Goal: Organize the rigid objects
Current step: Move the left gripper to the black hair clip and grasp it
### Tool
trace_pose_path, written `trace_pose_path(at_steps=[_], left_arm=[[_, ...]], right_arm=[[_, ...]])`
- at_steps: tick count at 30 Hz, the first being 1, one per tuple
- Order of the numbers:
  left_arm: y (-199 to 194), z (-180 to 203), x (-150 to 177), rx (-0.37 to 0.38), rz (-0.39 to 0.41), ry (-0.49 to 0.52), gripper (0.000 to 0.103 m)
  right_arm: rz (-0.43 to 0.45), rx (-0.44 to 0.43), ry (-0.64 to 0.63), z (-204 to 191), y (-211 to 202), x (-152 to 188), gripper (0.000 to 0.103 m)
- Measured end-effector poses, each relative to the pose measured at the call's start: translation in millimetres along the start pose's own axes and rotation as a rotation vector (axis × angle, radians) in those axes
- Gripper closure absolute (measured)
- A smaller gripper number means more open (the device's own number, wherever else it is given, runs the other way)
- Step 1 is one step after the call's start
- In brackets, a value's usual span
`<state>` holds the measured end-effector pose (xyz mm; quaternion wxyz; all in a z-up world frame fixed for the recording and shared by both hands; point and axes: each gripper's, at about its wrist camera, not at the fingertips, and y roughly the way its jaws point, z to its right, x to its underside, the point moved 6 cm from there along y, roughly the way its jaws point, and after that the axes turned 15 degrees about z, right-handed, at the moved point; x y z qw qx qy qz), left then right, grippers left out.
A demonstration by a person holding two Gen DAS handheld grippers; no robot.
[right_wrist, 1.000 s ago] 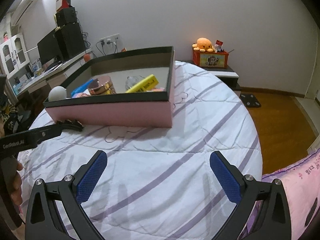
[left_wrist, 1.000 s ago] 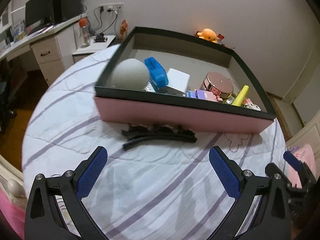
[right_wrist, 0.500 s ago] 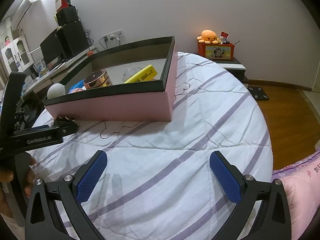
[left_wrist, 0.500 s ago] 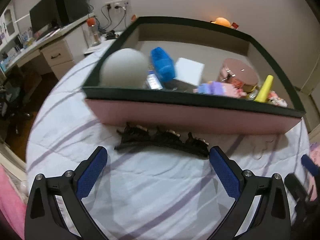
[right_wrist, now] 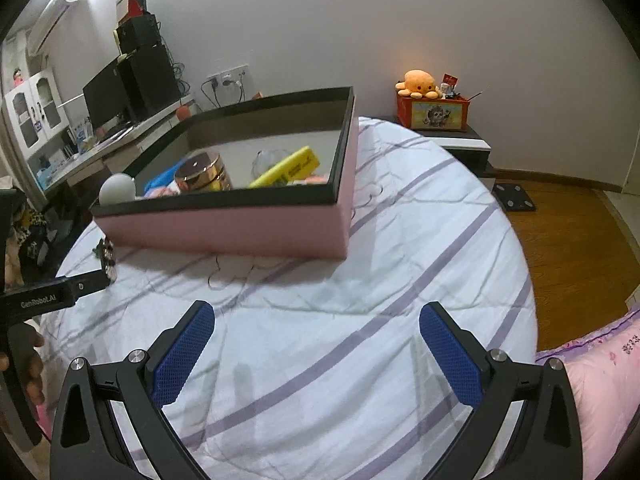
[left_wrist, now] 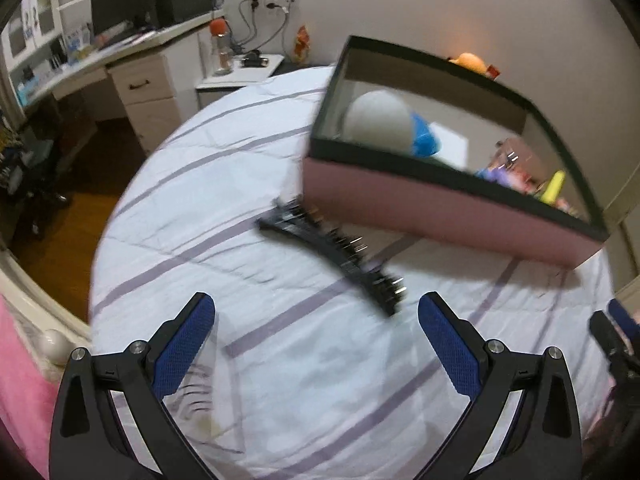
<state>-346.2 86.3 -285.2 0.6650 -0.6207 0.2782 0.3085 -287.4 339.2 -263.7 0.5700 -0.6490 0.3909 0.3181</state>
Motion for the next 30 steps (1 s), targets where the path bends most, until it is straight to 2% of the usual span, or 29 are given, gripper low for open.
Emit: trace_pose_path(at_steps=[2,7,10,12,15,19,23,27,28,29,30], left_arm=[[5.5,12.0,-3.8,0.012,0.007,0.019,0.0],[25.4,17.3,-0.2,-0.034,-0.022,0.061,0.006],[21.8,15.0,-3.5,-0.03,-0.001,0.067,0.025],[20.0,11.8,-7.0,-0.008,0.011,0.079,0.056],[15.0,4.1,-7.1,0.038,0.003,0.085,0.075],[5.8,-14.2,-2.5,0.118,-0.008,0.073,0.083],[-8.5,-29.8,-2.8,0.193,-0.002,0.056,0.084],[-17.6,-28.0,-2.3,0.238,0.004,0.076,0.084],[-17.8,-26.7,-1.4,0.24,0.002,0.078,0.084],[-17.7,-25.2,0.3,0.243,-0.004,0.082,0.084],[-17.3,-22.0,2.8,0.258,-0.016,0.092,0.084]], right_arm=[[0.008,0.018,-0.006,2.7,0.0,-6.3,0.0],[0.053,0.035,0.039,14.8,-0.5,-27.4,0.0],[0.072,0.044,0.035,16.1,0.1,-39.3,0.004],[0.08,0.04,0.036,15.1,1.7,-46.5,0.009],[0.077,0.037,0.027,11.7,8.1,-53.8,0.011],[0.075,0.035,0.015,7.4,11.5,-57.0,0.011],[0.074,0.034,0.012,5.3,11.7,-57.5,0.011],[0.072,0.04,0.001,4.7,18.6,-64.6,0.013],[0.065,0.043,-0.004,4.9,22.5,-66.1,0.028],[0.051,0.044,-0.007,5.3,28.1,-67.2,0.052],[0.039,0.049,-0.011,5.7,32.7,-67.9,0.061]])
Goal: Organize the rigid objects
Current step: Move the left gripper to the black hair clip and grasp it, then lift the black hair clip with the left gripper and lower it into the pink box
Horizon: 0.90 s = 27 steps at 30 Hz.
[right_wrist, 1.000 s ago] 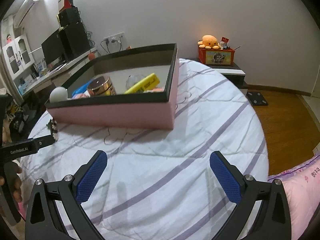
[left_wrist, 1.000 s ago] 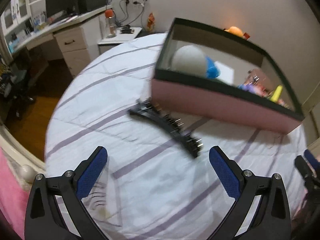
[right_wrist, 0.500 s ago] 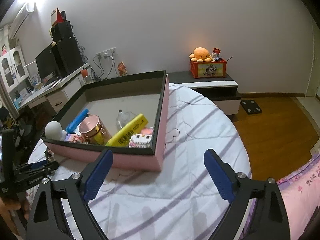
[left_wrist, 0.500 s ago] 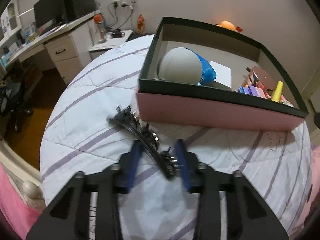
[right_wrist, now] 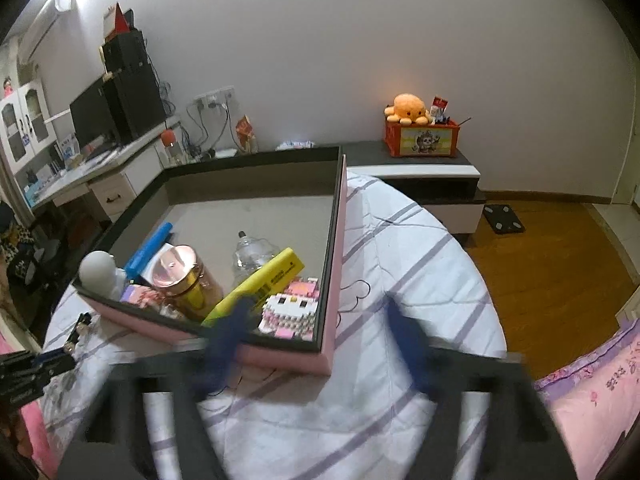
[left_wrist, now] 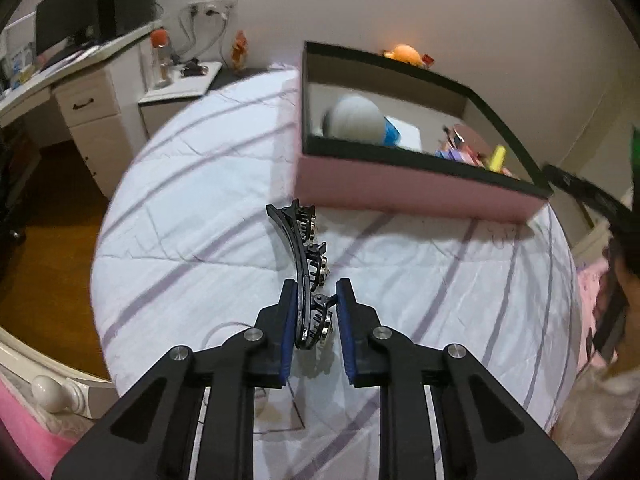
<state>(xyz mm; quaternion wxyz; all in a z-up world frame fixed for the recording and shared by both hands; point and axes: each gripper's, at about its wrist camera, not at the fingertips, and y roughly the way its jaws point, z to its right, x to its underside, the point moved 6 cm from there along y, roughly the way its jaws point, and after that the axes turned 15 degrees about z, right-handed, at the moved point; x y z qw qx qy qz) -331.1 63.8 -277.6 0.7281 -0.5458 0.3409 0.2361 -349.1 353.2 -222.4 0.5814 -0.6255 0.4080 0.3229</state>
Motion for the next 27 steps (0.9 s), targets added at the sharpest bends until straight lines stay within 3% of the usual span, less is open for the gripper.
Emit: trace_pose_path(at_steps=[1,9,11,12,20,22,24,25,27], left_arm=[[-0.6,1.6,1.5,0.005,0.002,0.0,0.084],[-6.6,8.1,4.0,0.068,0.004,0.011,0.084],[-2.5,7.9,8.0,0.052,-0.01,0.025,0.084],[0.2,6.7,10.7,0.049,-0.018,0.023,0.084],[8.7,4.0,9.7,0.021,-0.018,0.002,0.083],[11.3,4.6,6.8,0.017,-0.021,-0.012,0.08],[13.3,5.7,5.0,0.022,-0.022,-0.023,0.063],[14.6,7.0,3.5,0.015,-0.019,-0.016,0.059],[18.0,10.0,2.1,-0.017,-0.011,0.018,0.059]], right_arm=[[-0.016,0.003,-0.004,0.0,5.5,-0.1,0.067],[-0.101,0.017,-0.041,-2.4,30.8,4.3,0.068],[-0.106,0.013,-0.039,-3.3,32.8,5.7,0.085],[-0.105,0.028,-0.043,-2.3,32.3,6.3,0.087],[-0.116,0.03,-0.036,-0.8,28.1,7.4,0.09],[-0.116,0.031,-0.035,-0.8,28.4,7.2,0.09],[-0.119,0.033,-0.038,-1.0,29.1,6.7,0.09],[-0.121,0.034,-0.04,-1.4,29.1,6.7,0.09],[-0.123,0.035,-0.041,-0.8,29.3,6.6,0.09]])
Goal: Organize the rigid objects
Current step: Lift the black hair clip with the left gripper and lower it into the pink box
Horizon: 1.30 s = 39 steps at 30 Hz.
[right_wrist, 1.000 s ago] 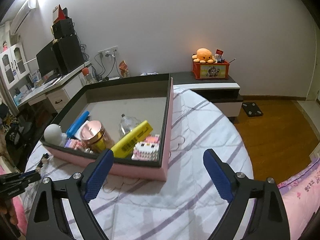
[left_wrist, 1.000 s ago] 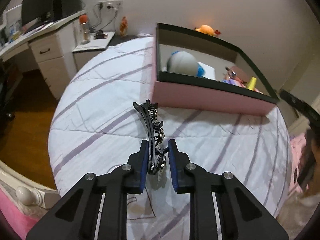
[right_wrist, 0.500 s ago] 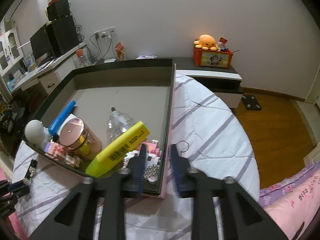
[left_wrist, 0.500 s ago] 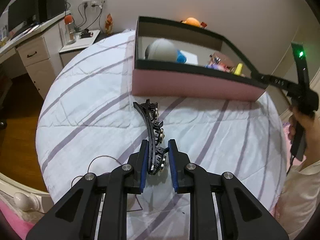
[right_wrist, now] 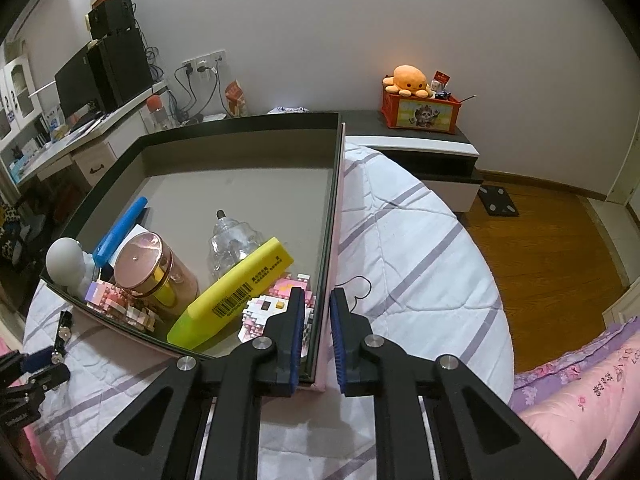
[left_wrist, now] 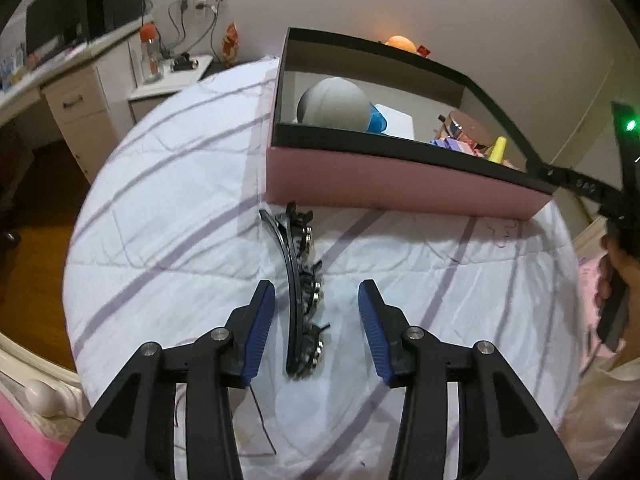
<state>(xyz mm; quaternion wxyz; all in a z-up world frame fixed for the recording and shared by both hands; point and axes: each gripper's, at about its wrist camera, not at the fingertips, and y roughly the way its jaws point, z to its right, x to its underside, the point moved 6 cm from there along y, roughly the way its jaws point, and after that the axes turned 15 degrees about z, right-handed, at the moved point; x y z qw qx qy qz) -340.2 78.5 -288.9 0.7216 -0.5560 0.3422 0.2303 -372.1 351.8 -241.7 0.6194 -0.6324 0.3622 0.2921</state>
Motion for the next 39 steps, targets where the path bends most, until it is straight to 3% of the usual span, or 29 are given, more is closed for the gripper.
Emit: trace_pose_path(at_steps=[1,2,3,7,10,20,30,39], left_arm=[[2.7,1.4,0.4,-0.021,0.001,0.019,0.063],[3.2,1.4,0.0,-0.034,0.006,0.027,0.082],[3.0,1.5,0.3,-0.035,0.004,0.03,0.086],[-4.1,3.2,-0.1,-0.015,-0.006,0.039,0.086],[-16.0,8.9,-6.0,0.03,0.017,0.034,0.086],[-45.8,38.6,-43.5,0.057,0.109,0.128,0.086],[-16.1,84.3,-94.8,0.162,0.107,0.198,0.086],[43.8,93.5,-109.3,0.15,0.016,0.199,0.086]], right_arm=[[-0.001,-0.001,0.0,0.1,0.1,-0.1,0.09],[-0.002,0.0,0.0,0.0,0.1,-0.1,0.09],[-0.004,0.0,-0.002,-0.1,0.1,-0.2,0.09],[-0.007,-0.001,-0.002,-0.3,1.1,-0.4,0.09],[-0.012,0.003,-0.008,-1.1,1.2,-0.9,0.09],[-0.012,0.009,-0.016,-1.7,1.7,-0.5,0.09],[-0.014,0.011,-0.021,-2.2,2.0,-0.5,0.09],[-0.017,0.003,-0.014,-0.6,2.2,0.4,0.09]])
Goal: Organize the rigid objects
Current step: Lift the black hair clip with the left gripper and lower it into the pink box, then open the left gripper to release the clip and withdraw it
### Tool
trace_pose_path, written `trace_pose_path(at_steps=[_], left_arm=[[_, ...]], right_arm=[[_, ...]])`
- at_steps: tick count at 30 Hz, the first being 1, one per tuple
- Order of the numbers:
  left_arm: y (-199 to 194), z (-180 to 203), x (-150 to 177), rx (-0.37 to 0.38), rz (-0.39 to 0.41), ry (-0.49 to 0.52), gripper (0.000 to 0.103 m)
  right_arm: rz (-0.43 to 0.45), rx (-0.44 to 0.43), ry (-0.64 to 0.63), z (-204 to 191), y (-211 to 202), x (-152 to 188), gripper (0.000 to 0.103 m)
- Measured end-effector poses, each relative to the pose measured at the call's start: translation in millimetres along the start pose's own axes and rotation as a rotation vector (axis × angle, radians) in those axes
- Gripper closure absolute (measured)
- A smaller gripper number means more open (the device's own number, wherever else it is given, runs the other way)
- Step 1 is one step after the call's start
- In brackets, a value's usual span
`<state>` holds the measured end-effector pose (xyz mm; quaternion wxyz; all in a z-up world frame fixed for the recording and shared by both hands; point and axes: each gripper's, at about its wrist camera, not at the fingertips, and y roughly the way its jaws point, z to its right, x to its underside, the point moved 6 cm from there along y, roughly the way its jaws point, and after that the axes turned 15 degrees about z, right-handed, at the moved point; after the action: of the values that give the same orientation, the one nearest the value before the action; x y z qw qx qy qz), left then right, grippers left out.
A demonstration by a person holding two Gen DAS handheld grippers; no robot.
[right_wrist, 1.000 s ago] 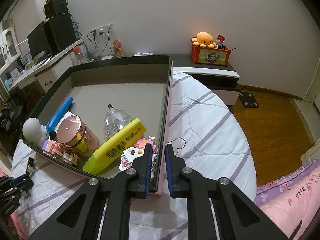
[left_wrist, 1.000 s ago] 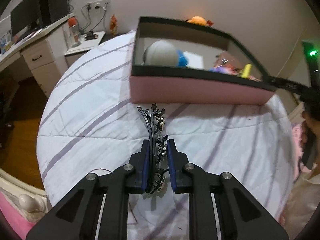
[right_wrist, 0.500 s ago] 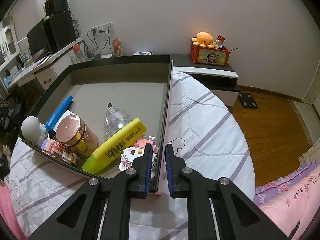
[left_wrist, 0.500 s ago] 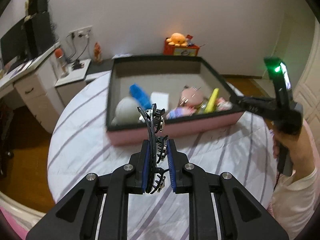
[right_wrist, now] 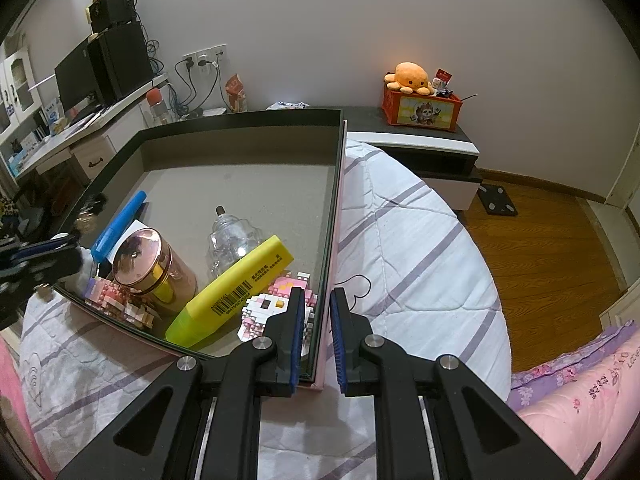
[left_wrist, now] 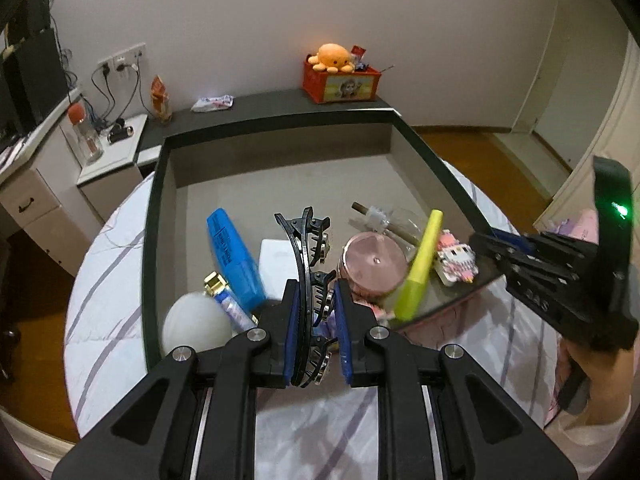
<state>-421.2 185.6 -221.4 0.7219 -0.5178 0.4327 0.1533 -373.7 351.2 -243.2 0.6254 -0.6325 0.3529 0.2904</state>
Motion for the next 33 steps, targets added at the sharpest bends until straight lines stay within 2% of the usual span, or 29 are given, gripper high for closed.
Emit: trace_pose_path(at_steps=[4,13,14,15,18,20,24,27,28,30,32,33], left_arm=[[14.4,-3.5,1.8,-0.024,-0.034,0.012,0.086],[29.7,-9.2,0.3,-0.078,-0.039,0.019,0.085],[27.3,-8.6,0.4,-0.076,-0.033,0.022,0.08],[23.9,-7.3,0.3,-0.072,-0.022,0.025,0.065],[10.4,-6.5,-2.3,-0.103,0.022,0.047,0.033],[-0.1,-5.6,-3.7,-0.101,0.047,0.048,0.028],[-26.0,-8.2,-3.9,-0.149,0.097,0.057,0.008],[-44.6,-15.0,-2.7,-0.19,0.126,0.049,0.004],[-52.3,-17.7,-3.3,-0.205,0.14,0.042,0.003],[-66.9,-23.1,-4.9,-0.231,0.171,0.032,0.001],[-82.3,-24.8,-5.9,-0.246,0.196,0.023,0.001],[-87.9,-25.3,-6.0,-0.246,0.206,0.022,0.0]], right_arm=[[-0.002,-0.001,0.0,0.2,-0.1,0.2,0.09],[-0.002,0.0,-0.003,0.9,-0.5,-0.4,0.09],[-0.002,-0.001,-0.003,0.9,-0.3,-0.4,0.089],[-0.002,-0.003,-0.002,0.7,-0.1,-0.5,0.089],[-0.002,-0.001,-0.004,0.4,0.1,-1.4,0.088],[-0.003,0.003,-0.006,0.2,0.4,-2.0,0.088],[-0.009,0.006,-0.014,-0.5,0.1,-2.5,0.088],[0.004,0.005,-0.018,-1.3,-6.0,-4.4,0.087],[0.01,0.004,-0.018,-1.4,-9.0,-5.4,0.086],[0.027,0.016,-0.017,-1.1,-18.1,-8.3,0.074],[0.056,0.029,-0.022,-2.1,-30.8,-12.9,0.048],[0.069,0.03,-0.027,-3.6,-36.2,-15.0,0.046]])
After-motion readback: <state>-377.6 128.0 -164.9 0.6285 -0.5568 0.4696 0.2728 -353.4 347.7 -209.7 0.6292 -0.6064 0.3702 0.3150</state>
